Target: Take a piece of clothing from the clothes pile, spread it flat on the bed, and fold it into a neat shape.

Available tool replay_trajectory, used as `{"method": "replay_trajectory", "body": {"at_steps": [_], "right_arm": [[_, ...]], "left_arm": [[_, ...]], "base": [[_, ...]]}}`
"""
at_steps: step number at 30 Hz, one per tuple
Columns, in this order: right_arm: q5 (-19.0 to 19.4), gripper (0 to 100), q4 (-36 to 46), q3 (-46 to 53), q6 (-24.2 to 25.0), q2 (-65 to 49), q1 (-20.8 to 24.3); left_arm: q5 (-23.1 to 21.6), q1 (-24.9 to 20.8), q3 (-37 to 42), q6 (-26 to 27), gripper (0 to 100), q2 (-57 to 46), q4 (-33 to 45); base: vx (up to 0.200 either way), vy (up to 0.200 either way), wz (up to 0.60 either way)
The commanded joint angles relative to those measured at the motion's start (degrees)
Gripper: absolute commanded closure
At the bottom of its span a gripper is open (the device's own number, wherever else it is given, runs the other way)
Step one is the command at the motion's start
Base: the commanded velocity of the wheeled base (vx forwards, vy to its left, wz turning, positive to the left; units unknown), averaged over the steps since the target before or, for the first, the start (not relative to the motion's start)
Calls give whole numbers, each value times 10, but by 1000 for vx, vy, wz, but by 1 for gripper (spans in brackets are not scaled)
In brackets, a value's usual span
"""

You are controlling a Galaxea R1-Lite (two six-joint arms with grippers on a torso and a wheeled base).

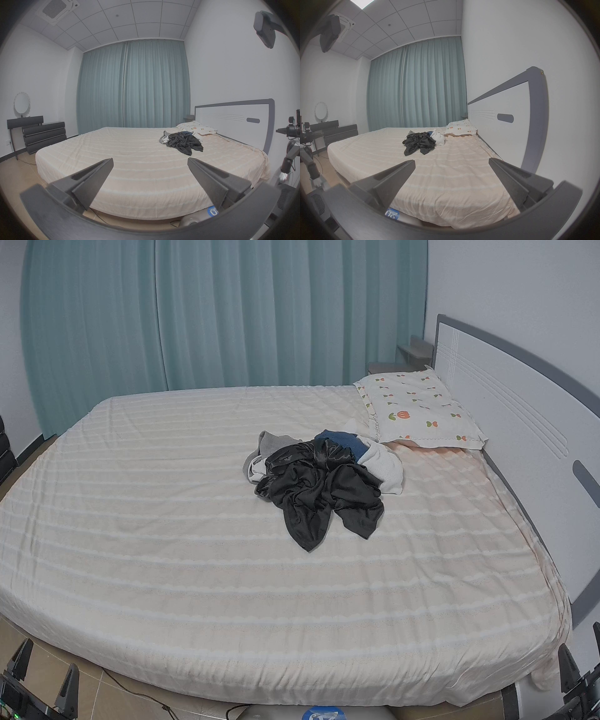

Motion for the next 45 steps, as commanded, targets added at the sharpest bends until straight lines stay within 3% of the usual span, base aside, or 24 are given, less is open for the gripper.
{"method": "replay_trajectory", "body": {"at_steps": [1,15,18,19,20,24,29,32,35,37,45], "right_arm": [[2,0,1,9,-6,-10,1],[13,0,-1,7,-16,-9,2],[26,0,-4,-73,16,28,9],[39,0,11,-147,64,107,16],[46,0,11,-149,76,151,20],[80,0,-18,-131,76,286,45],[84,0,-162,-139,100,502,92],[74,0,-244,-172,106,660,126],[68,0,-267,-199,112,726,132],[57,0,-311,-284,156,874,143],[0,0,-313,-490,217,1105,172]], "left_arm": [[0,-1,9,0,0,-4,0],[0,-1,9,-1,0,-4,0],[1,-1,9,-1,0,-4,0],[0,-1,9,-1,0,-4,0],[0,-1,9,-2,0,-4,0],[1,-1,9,-2,0,-4,0],[2,-1,9,-1,0,-5,0],[2,-1,9,0,0,-4,1],[2,-1,9,1,0,-4,0],[3,-1,9,2,0,-4,1],[3,0,9,0,0,-5,1]], "base": [[0,0,0],[0,0,0],[0,0,0],[0,0,0],[0,0,0],[0,0,0],[0,0,0],[0,0,0],[0,0,0],[0,0,0],[0,0,0]]}}
